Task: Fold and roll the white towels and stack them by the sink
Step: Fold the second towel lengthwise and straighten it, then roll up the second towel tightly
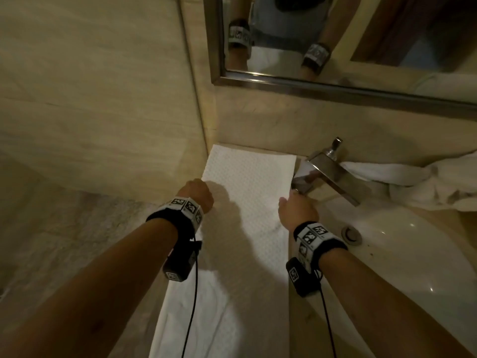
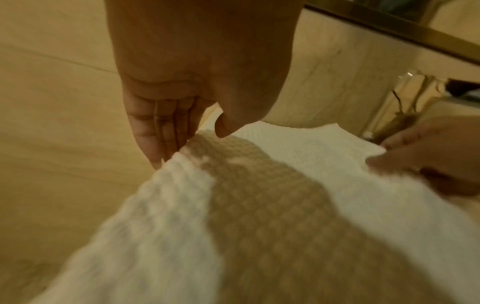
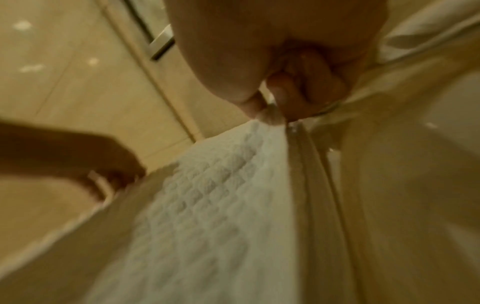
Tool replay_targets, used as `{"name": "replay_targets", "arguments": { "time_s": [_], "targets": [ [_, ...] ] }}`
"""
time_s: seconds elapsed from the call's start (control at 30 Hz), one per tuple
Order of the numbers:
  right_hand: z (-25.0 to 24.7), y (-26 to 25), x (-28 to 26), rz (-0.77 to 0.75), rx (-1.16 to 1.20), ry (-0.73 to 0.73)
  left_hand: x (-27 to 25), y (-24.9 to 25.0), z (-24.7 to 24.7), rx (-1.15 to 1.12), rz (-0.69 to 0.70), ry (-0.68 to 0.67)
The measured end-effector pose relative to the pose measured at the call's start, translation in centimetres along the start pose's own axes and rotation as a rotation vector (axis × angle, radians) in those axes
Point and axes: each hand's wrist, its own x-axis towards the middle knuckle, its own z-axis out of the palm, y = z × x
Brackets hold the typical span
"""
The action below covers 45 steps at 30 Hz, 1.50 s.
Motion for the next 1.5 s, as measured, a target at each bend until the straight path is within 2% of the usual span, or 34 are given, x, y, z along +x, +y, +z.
{"name": "replay_targets", "arguments": {
  "time_s": [0.07,0.13,0.33,0.4,0.6,0.8,0.9,1.03,1.13,1.3,1.37,1.43,1.5],
  "targets": [
    [-0.2,-1.4,0.4,-0.107,-0.222,0.061,1.7,0.7,-0.5,-0.011,0.003,0.005],
    [-0.5,-2.5,1.2,-0.189,-0.318,0.138,3.3,1.3,-0.8,-0.033,-0.003,0.029],
    [-1.1,-5.2,5.8,-0.259,-0.422,0.113,7.3,2.7,-1.9,-0.076,0.017,0.068],
    [-0.9,-6.1,6.8,-0.240,-0.494,0.149,8.5,3.2,-2.1,-0.067,0.026,0.084],
    [-1.0,-7.8,9.1,-0.076,-0.630,0.053,10.5,3.8,-2.4,-0.053,0.028,0.197],
    [-2.5,-8.2,10.2,-0.016,-0.710,0.005,11.7,3.4,-3.1,0.006,0.096,0.214],
    [-3.6,-7.8,10.8,-0.116,-0.649,0.013,12.2,3.5,-3.8,0.055,0.152,0.260],
    [-4.2,-7.7,10.9,-0.190,-0.602,0.090,13.2,3.6,-4.1,0.016,0.114,0.323],
    [-3.9,-7.6,11.0,-0.189,-0.568,0.100,13.7,3.6,-4.0,-0.001,0.093,0.339],
    [-3.4,-7.7,10.6,-0.119,-0.467,0.145,12.7,3.9,-3.0,-0.083,0.061,0.255],
    [-2.6,-7.6,10.1,-0.150,-0.394,0.179,11.6,3.9,-2.4,-0.178,0.058,0.215],
    [-1.7,-7.2,9.1,-0.212,-0.358,0.187,10.2,3.9,-1.7,-0.196,0.120,0.235],
    [-0.8,-6.9,7.1,-0.285,-0.359,0.108,8.3,3.7,-1.0,-0.095,0.224,0.226]
  ]
}}
